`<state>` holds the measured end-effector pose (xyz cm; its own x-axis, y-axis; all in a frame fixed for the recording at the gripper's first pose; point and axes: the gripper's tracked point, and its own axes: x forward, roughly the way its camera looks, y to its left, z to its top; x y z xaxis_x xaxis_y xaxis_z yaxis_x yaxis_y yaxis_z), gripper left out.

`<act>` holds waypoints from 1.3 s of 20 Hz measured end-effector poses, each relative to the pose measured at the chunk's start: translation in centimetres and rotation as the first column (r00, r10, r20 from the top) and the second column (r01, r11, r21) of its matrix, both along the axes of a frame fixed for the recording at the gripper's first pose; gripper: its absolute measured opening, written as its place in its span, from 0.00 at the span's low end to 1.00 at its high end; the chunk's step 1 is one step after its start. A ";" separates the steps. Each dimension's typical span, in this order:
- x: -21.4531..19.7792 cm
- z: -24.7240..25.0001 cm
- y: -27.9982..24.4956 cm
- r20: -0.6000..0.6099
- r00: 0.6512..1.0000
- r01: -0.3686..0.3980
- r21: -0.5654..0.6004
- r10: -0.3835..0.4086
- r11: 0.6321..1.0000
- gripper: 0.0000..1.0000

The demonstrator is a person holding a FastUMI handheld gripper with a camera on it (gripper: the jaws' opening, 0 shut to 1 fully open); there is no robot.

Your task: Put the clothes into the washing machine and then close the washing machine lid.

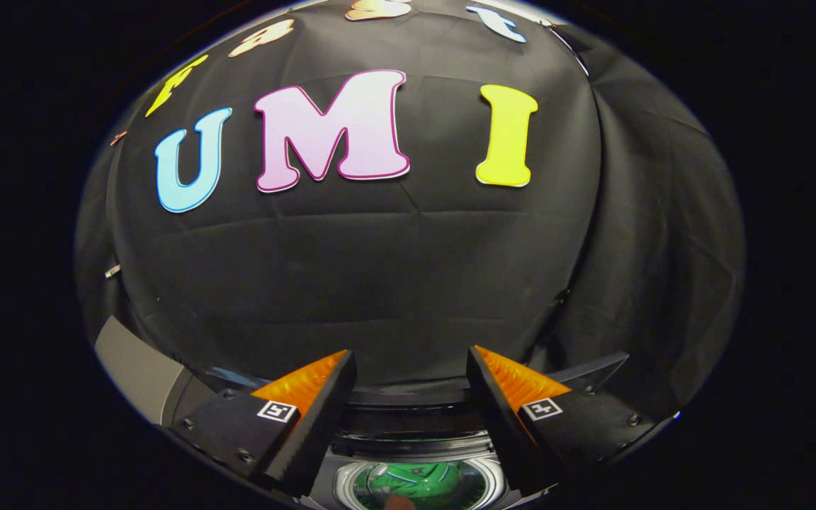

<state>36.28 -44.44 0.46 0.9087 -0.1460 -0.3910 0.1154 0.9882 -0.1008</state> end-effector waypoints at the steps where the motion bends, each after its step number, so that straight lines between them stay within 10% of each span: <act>1: 0.0 -0.3 -0.1 0.002 1.000 0.003 0.003 -0.003 1.000 0.99; 26: -6.8 -0.9 0.3 0.012 1.000 -0.018 -0.009 0.018 1.000 0.99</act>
